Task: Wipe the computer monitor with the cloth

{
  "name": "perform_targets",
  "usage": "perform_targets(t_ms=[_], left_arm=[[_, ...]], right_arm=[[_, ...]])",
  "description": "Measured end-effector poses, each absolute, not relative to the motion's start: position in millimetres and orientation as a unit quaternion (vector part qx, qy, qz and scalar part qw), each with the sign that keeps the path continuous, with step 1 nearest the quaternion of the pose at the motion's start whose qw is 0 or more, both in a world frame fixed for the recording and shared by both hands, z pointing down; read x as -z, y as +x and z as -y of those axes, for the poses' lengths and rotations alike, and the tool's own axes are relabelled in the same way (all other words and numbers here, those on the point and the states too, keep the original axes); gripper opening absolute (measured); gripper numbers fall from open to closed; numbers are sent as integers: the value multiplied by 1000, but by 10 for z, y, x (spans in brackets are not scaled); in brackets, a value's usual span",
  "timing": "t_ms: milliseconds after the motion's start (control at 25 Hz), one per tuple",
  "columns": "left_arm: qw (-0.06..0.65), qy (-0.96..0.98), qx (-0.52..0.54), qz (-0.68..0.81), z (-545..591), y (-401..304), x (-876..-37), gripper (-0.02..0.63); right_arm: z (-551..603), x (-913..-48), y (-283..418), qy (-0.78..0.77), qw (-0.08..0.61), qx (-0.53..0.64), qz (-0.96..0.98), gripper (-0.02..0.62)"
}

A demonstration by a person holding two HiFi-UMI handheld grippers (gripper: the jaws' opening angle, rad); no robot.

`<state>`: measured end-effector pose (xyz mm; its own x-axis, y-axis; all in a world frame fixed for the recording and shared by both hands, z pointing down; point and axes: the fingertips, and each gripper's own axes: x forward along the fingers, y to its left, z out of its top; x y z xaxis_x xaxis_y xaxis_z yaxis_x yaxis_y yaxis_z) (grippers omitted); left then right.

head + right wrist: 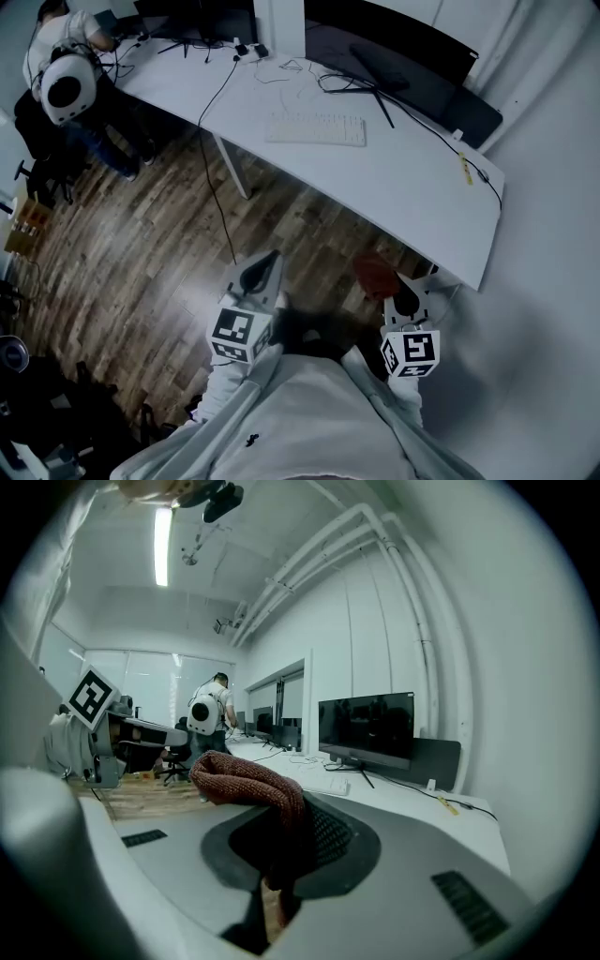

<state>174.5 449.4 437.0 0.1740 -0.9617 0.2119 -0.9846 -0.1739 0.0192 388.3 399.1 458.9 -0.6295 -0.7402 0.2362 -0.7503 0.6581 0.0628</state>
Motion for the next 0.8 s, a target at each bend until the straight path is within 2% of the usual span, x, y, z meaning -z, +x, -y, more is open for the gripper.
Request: perform_targets(t_ms=[360,800], left_arm=[[93,750,-68,652,-4177,1301,-4491,20],[77,761,-72,641,-3041,111,-4363,20]], right_arm=[[-3594,-4667,3380,393,128,-29,910,38],[-2519,-4555,2080,391,126,-24,911,38]])
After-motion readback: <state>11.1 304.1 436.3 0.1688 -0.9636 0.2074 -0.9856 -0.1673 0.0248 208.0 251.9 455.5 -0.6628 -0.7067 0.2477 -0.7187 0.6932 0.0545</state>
